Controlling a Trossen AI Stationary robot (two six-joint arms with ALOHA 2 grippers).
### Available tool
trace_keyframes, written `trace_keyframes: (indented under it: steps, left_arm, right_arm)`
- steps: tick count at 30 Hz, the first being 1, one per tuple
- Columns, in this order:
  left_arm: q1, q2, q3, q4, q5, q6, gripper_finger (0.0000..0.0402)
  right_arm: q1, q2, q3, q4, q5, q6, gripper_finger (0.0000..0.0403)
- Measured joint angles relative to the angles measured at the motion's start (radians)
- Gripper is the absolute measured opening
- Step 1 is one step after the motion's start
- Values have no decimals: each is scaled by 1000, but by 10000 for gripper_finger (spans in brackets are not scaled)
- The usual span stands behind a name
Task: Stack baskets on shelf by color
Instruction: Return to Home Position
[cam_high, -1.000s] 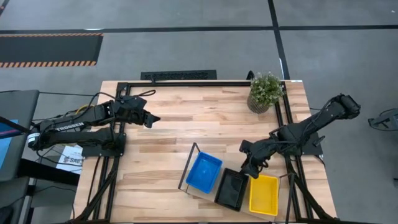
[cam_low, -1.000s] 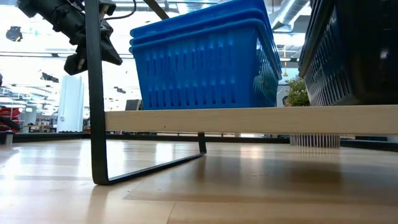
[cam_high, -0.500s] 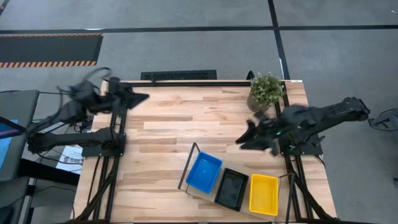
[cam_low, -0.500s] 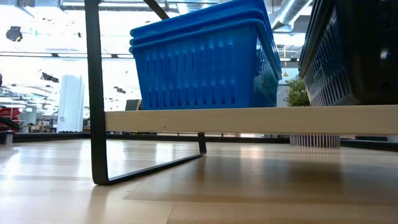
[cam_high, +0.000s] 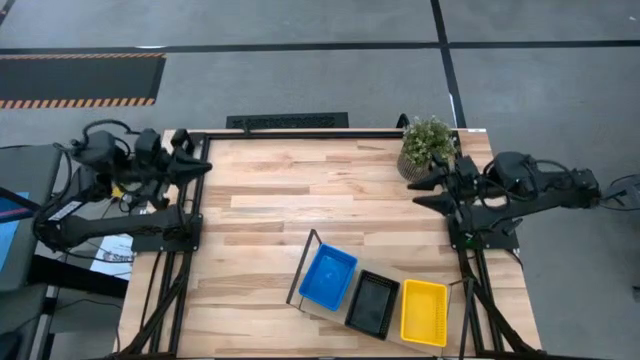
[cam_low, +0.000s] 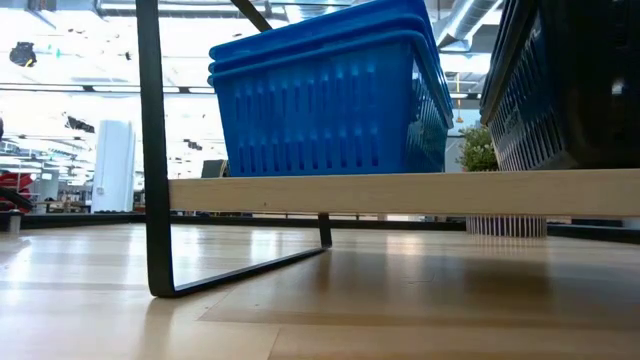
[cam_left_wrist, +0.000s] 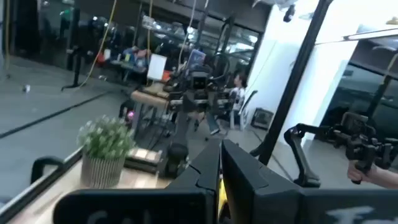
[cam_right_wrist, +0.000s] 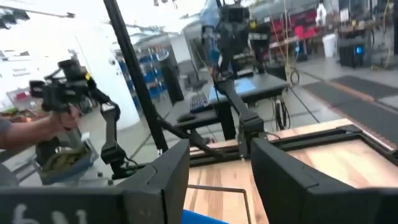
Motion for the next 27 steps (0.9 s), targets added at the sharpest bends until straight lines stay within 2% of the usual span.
trace_keyframes:
  steps: [6, 14, 21, 24, 27]
  left_arm:
    - [0, -100, -207, 99, 1, -23, 5]
    - [0, -311, -619, 356, -1, -176, 5]
    - [0, -511, -884, 473, -7, -252, 5]
    - [1, -507, -956, 509, 3, -262, 5]
    - [0, -500, -1007, 539, -6, -261, 5]
  right_arm:
    - [-42, -244, -244, 119, -17, 33, 188]
    - [-48, -539, -484, 149, -18, 74, 189]
    - [-47, -542, -655, 281, -25, 71, 185]
    - [-48, -553, -754, 380, -30, 52, 187]
    - [-48, -540, -755, 370, -39, 45, 189]
